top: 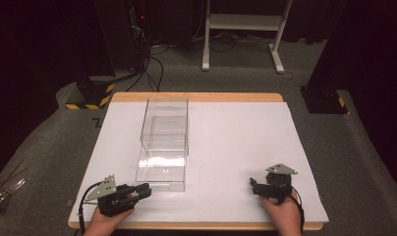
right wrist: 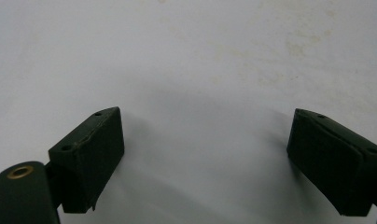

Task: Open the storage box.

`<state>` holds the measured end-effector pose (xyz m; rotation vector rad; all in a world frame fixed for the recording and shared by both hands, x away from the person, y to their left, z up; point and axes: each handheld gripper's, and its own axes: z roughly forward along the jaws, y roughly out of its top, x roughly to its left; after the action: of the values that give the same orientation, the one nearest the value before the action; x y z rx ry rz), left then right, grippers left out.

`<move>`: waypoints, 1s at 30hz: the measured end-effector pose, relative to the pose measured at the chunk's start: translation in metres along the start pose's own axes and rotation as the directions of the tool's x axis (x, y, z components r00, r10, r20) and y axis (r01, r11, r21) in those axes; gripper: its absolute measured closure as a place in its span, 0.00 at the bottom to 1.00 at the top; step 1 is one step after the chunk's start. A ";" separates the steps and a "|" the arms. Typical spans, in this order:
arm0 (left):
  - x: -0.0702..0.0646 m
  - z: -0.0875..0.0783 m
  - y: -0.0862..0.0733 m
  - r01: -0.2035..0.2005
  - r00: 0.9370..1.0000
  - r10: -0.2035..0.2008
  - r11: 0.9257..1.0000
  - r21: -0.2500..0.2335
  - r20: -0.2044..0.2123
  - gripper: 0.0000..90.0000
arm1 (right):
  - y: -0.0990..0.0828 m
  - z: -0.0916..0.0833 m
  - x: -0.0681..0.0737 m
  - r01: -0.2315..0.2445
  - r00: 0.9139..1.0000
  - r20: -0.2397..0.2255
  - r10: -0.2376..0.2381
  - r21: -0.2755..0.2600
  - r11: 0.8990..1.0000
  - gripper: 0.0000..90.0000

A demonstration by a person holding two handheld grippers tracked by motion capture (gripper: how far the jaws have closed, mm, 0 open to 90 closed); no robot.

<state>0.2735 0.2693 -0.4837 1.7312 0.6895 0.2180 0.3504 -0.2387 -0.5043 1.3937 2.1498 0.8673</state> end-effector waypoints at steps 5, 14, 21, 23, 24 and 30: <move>0.002 -0.009 0.002 0.012 1.000 -0.012 1.000 -0.028 0.006 0.82 | 0.000 0.000 0.000 -0.001 1.000 0.000 0.001 0.000 1.000 0.12; -0.002 -0.016 0.013 -0.005 1.000 0.005 0.994 -0.107 -0.004 0.83 | 0.000 0.000 0.000 0.000 1.000 0.000 0.000 0.000 1.000 0.12; -0.010 -0.021 0.023 -0.069 0.984 0.039 0.983 -0.169 -0.174 0.67 | 0.000 0.000 0.000 0.000 1.000 0.000 0.000 0.000 1.000 0.12; -0.012 -0.022 0.023 -0.105 0.965 0.058 0.979 -0.173 -0.255 0.64 | 0.000 0.000 0.000 0.000 1.000 0.000 0.000 0.000 1.000 0.12; -0.012 -0.022 0.023 -0.120 0.954 0.067 0.978 -0.170 -0.292 0.62 | 0.000 0.000 0.000 0.000 1.000 0.000 0.000 0.000 1.000 0.12; 0.002 -0.028 0.018 -0.097 0.904 0.019 0.982 -0.160 -0.427 0.49 | 0.000 0.000 0.000 0.000 1.000 0.000 0.000 0.000 1.000 0.12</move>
<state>0.2671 0.2911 -0.4593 1.5441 0.9042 0.6955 0.3505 -0.2387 -0.5043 1.3935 2.1503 0.8673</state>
